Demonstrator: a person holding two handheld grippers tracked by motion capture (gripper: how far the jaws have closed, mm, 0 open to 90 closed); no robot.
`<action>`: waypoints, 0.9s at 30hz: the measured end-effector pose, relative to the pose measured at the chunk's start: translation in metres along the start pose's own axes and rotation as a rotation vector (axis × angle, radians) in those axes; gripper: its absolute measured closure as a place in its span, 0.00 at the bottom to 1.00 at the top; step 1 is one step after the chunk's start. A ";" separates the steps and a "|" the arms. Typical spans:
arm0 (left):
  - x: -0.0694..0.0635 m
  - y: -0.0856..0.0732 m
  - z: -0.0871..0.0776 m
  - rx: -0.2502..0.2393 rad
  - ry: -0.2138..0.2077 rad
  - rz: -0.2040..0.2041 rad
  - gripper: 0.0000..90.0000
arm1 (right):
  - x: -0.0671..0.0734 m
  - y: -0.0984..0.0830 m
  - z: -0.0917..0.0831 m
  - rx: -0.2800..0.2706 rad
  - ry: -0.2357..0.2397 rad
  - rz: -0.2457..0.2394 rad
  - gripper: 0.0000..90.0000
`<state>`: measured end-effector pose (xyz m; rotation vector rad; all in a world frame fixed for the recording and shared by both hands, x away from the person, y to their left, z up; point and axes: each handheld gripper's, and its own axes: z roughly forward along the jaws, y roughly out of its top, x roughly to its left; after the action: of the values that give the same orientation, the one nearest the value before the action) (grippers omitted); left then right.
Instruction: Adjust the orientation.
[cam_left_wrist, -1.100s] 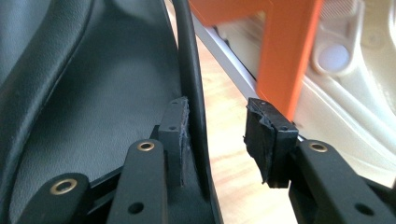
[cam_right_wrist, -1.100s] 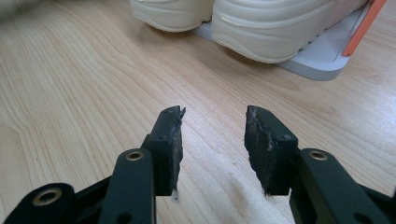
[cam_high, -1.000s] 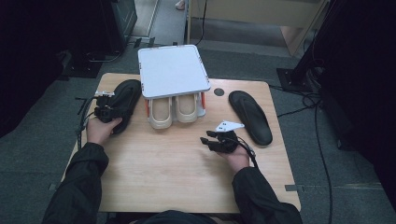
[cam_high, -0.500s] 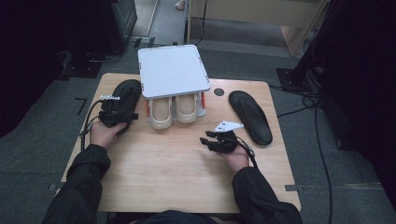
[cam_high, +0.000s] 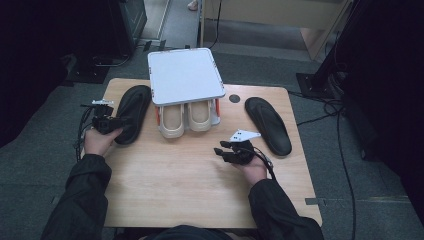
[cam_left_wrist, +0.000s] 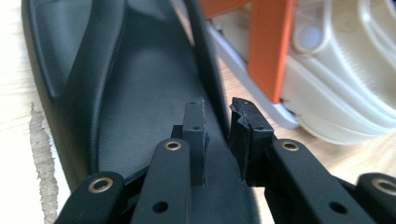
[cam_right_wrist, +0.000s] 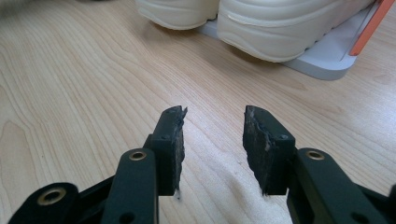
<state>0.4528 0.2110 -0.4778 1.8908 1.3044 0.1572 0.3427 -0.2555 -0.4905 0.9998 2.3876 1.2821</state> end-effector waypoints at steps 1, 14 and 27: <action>0.000 0.000 0.002 0.003 -0.004 0.002 0.85 | 0.000 0.000 0.001 0.001 0.000 0.000 0.65; -0.026 0.009 0.031 0.023 -0.088 0.052 0.84 | 0.001 -0.001 0.003 0.009 0.004 -0.002 0.65; -0.001 0.023 -0.003 -0.048 0.004 0.054 0.67 | 0.000 -0.003 0.002 0.012 0.000 0.006 0.65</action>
<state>0.4675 0.2085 -0.4603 1.8867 1.2425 0.2183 0.3423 -0.2556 -0.4936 1.0112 2.3971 1.2718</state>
